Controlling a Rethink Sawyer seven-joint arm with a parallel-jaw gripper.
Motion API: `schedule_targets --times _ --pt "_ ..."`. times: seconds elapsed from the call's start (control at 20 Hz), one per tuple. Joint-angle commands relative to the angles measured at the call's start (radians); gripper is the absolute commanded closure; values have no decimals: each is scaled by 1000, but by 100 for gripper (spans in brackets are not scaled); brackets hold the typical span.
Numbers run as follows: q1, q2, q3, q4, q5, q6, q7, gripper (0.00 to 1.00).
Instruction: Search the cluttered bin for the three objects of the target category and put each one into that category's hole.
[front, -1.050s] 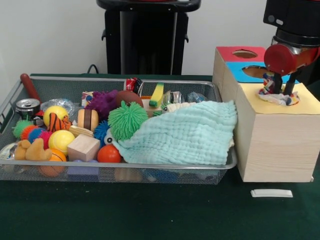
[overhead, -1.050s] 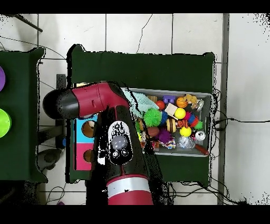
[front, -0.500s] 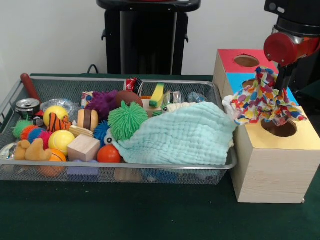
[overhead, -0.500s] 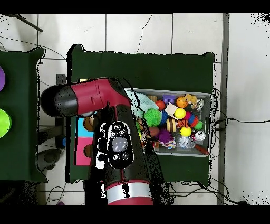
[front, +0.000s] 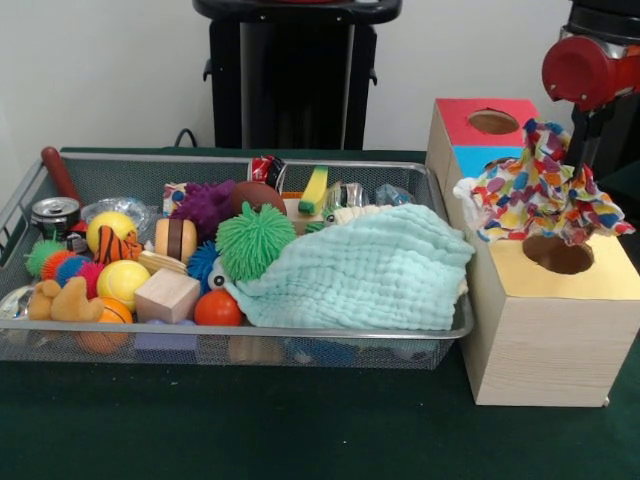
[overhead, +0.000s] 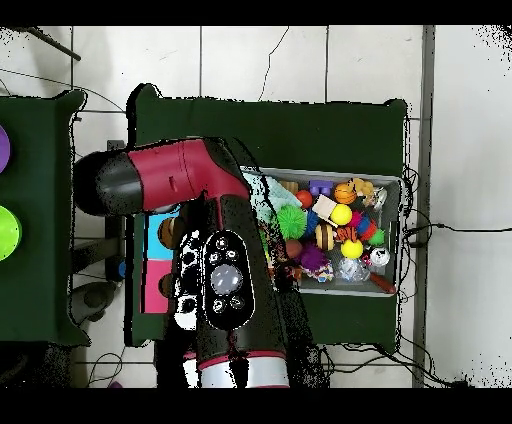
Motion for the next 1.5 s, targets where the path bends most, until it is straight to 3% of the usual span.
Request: schedule_targets --times 0.05,0.55,1.5 --pt "-26 58 44 46 27 26 123 100" --pt "-96 110 135 122 118 4 50 100" --pt "-184 171 251 184 148 -61 14 100"
